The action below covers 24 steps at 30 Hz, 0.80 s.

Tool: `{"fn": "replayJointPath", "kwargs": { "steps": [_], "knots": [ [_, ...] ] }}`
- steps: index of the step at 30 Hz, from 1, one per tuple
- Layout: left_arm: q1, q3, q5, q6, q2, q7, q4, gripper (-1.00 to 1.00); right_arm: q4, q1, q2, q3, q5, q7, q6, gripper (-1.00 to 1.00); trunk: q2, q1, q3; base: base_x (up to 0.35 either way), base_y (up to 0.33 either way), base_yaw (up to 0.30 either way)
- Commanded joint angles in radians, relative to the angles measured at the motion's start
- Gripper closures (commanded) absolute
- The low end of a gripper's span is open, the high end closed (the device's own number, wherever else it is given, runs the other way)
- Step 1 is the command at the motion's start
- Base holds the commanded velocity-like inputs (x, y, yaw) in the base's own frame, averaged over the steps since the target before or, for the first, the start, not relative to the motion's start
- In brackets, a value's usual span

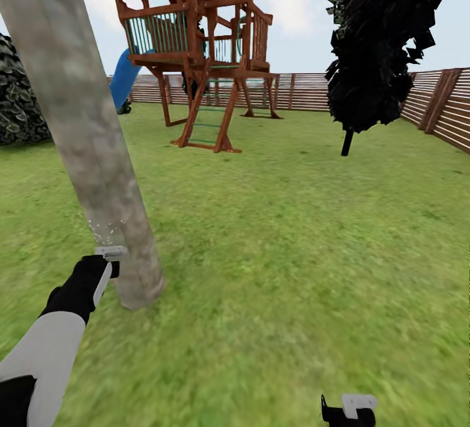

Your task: In the garden, pick up the pesticide atomizer on the floor and spray pesticide onto both trees until each tree trunk is fully covered.

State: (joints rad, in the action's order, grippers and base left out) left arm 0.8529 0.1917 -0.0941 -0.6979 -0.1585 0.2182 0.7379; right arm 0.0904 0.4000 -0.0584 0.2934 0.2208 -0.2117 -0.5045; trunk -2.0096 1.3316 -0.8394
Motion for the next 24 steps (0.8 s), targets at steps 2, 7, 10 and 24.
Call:
{"fn": "replayJointPath", "kwargs": {
  "steps": [2,7,10,24],
  "knots": [
    [0.0,0.002,-0.011,-0.006,0.0,-0.003,0.001,1.0,0.0,0.0,0.0,0.009,0.008,-0.003,-0.002,-1.0,0.0,0.0,-0.001,0.099,-0.26,0.003],
    [-0.004,0.002,-0.012,-0.006,-0.001,-0.003,0.002,1.0,0.0,0.0,0.0,0.009,0.007,-0.003,-0.002,-1.0,0.0,0.0,-0.001,0.104,-0.26,0.003],
    [-0.006,0.002,-0.013,-0.005,-0.002,-0.003,0.002,1.0,0.0,0.0,0.0,0.009,0.006,-0.003,-0.002,-1.0,0.0,0.0,-0.001,0.135,-0.261,0.21],
    [-0.043,0.01,-0.01,0.008,0.013,0.0,-0.017,1.0,0.0,0.0,0.0,0.009,0.006,-0.003,-0.002,-1.0,0.0,0.0,-0.001,0.149,-0.258,0.275]
  ]
}}
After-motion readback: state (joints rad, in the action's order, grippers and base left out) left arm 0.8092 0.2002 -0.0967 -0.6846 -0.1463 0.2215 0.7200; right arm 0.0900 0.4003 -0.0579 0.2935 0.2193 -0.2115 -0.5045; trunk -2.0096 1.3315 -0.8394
